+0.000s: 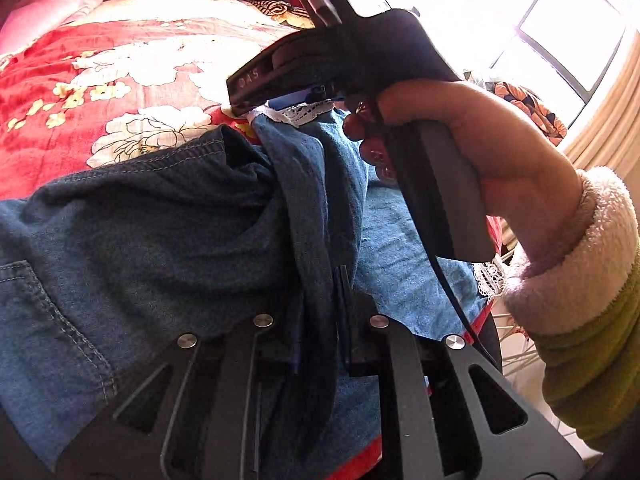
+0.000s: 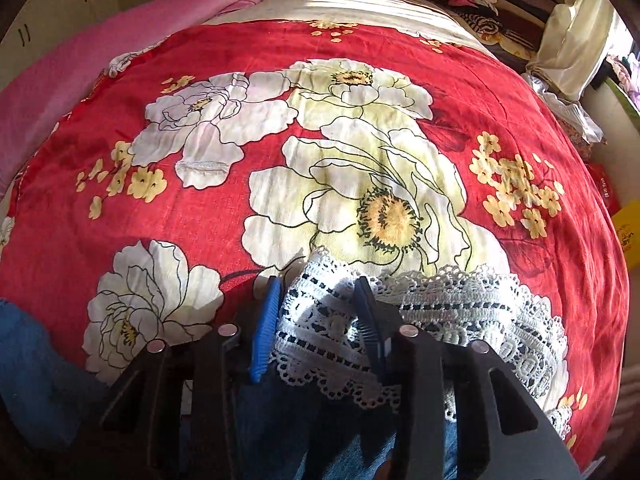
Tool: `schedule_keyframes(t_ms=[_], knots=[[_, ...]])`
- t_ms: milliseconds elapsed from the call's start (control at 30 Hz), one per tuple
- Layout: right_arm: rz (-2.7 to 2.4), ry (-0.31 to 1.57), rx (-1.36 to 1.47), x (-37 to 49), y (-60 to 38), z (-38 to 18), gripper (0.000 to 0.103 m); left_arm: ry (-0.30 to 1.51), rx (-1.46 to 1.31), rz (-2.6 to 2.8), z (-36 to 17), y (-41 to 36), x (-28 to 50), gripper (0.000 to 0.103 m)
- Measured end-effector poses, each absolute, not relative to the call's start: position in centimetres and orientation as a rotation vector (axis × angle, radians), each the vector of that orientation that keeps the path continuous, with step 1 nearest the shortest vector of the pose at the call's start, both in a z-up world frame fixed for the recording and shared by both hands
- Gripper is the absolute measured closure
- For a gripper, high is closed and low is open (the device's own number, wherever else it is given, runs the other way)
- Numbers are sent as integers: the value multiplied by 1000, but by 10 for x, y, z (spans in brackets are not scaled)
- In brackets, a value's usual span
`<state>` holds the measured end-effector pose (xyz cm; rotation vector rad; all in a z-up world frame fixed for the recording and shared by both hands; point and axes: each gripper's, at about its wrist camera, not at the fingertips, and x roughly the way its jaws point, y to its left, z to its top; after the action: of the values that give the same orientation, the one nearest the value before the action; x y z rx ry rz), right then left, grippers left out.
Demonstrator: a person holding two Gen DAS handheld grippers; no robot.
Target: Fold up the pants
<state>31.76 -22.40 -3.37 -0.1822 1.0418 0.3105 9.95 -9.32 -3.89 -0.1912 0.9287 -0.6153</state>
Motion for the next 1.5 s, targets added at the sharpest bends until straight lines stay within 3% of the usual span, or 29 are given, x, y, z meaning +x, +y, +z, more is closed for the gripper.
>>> schedule_keyframes(t_ms=[67, 133, 733, 1100, 1500], knots=[[325, 1033, -161, 318, -229, -33, 88, 930, -195, -616, -40, -91, 100, 96], [342, 1011, -121, 316, -236, -28, 91, 927, -195, -613, -41, -89, 103, 98], [307, 703, 268, 193, -368, 83, 93, 820, -232, -655, -12, -73, 84, 102], [187, 800, 419, 85, -445, 12, 93, 835, -106, -742, -15, -97, 55, 102], [188, 878, 531, 56, -470, -32, 93, 871, 23, -752, -24, -111, 34, 102]])
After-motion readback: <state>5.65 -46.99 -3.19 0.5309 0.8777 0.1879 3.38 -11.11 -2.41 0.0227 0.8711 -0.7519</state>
